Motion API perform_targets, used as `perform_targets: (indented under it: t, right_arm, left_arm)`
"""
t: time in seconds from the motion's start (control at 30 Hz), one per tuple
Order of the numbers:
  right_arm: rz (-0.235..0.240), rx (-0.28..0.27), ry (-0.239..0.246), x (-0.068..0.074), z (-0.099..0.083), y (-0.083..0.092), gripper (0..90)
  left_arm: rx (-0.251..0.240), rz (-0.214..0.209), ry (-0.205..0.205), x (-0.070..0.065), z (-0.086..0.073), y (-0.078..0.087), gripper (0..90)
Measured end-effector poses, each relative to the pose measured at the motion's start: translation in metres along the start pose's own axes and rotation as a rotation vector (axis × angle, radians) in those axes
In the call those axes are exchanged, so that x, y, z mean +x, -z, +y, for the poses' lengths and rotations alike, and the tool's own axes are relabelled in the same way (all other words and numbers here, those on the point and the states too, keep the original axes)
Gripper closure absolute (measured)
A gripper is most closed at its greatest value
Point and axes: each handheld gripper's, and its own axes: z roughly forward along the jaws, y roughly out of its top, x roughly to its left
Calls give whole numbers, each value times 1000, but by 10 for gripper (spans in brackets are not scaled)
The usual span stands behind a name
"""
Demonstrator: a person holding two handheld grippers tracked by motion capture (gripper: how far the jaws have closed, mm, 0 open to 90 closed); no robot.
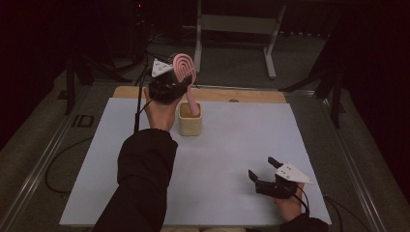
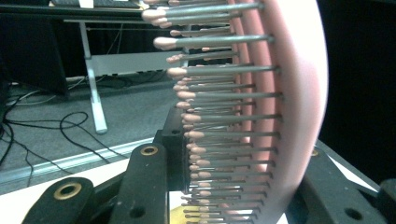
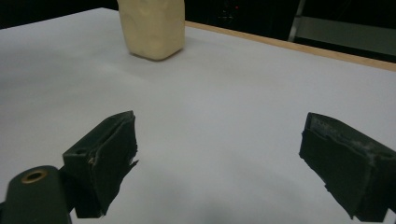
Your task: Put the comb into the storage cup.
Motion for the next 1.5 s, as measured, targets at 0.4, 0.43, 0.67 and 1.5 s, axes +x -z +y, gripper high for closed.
perform_targets:
  t: [0.4, 0.43, 0.67, 1.5]
  right_arm:
    - [-5, -5, -2, 0, 0, 1, 110]
    - [-4, -6, -5, -1, 0, 1, 110]
    - [-9, -4, -8, -1, 0, 2, 110]
    - [-2, -5, -12, -2, 0, 2, 110]
  left_arm:
    - [-9, 23, 1, -3, -6, -8, 641]
    - [-7, 25, 0, -3, -6, -9, 641]
    - [-12, 31, 7, -4, -9, -12, 641]
    - [-13, 65, 24, -2, -18, -16, 640]
